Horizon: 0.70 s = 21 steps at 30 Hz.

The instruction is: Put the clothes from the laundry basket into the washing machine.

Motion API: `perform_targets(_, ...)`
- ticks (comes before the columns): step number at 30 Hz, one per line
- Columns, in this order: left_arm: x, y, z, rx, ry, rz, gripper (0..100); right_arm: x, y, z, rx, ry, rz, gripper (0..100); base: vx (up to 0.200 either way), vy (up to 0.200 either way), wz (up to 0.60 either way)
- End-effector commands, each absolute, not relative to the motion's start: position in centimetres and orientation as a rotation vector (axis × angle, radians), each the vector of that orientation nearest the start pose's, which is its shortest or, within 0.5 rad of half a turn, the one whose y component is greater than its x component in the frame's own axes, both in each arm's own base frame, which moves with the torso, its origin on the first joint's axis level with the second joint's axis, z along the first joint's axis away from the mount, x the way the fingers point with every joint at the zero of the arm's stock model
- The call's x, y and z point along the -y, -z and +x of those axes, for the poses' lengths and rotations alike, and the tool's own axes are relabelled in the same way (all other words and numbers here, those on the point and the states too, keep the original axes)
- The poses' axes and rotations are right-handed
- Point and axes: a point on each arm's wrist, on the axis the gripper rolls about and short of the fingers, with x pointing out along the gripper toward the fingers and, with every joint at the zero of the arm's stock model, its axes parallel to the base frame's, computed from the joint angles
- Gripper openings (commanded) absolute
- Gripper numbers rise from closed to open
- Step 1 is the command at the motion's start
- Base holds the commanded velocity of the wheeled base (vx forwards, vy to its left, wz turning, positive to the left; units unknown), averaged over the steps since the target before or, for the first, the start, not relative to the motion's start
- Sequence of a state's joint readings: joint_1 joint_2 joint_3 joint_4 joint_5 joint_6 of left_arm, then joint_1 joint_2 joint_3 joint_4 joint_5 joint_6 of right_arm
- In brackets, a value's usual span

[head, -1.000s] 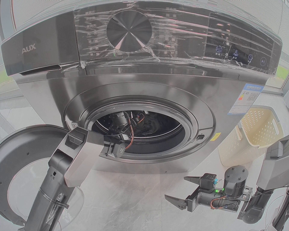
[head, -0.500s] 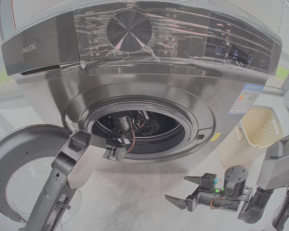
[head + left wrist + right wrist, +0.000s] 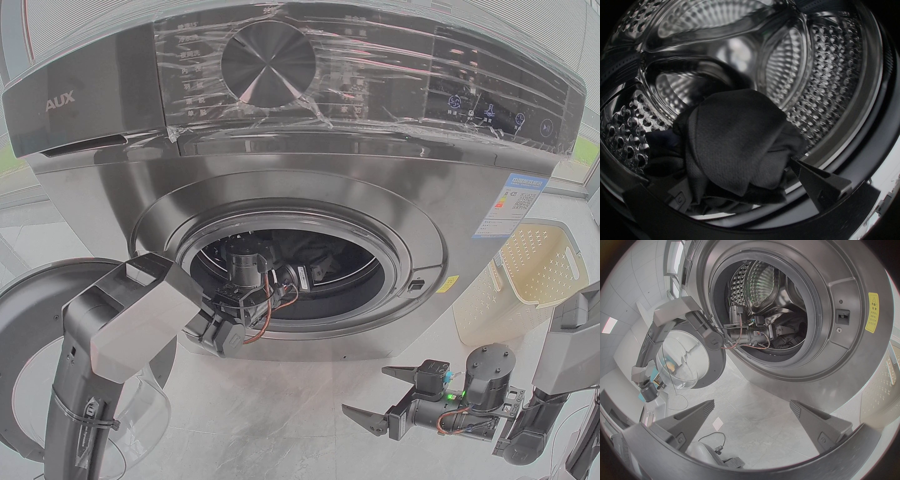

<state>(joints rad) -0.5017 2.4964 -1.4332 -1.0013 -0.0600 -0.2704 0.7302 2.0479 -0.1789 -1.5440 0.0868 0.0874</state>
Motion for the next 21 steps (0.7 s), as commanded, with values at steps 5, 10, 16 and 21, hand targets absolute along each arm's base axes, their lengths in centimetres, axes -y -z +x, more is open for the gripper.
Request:
perform_targets(5,23.8,-8.9,37.9,-0.193,0.737,-0.200,100,-17.2,-4.5,18.9,-0.352,-0.795,-0.024,100,0.000,0.000,0.00)
perform_targets(10,23.7,-10.1,37.6,-0.145,0.746,-0.207,100,-17.2,-4.5,18.9,-0.352,-0.795,-0.024,100,0.000,0.000,0.00)
perform_targets(16,23.7,-11.3,37.6,-0.085,0.738,-0.224,100,-17.2,-4.5,18.9,-0.351,-0.795,-0.023,100,0.000,0.000,0.00)
perform_targets(21,23.4,-10.7,37.1,-0.084,0.722,-0.213,100,-17.2,-4.5,18.9,-0.351,-0.795,-0.023,100,0.000,0.000,0.00)
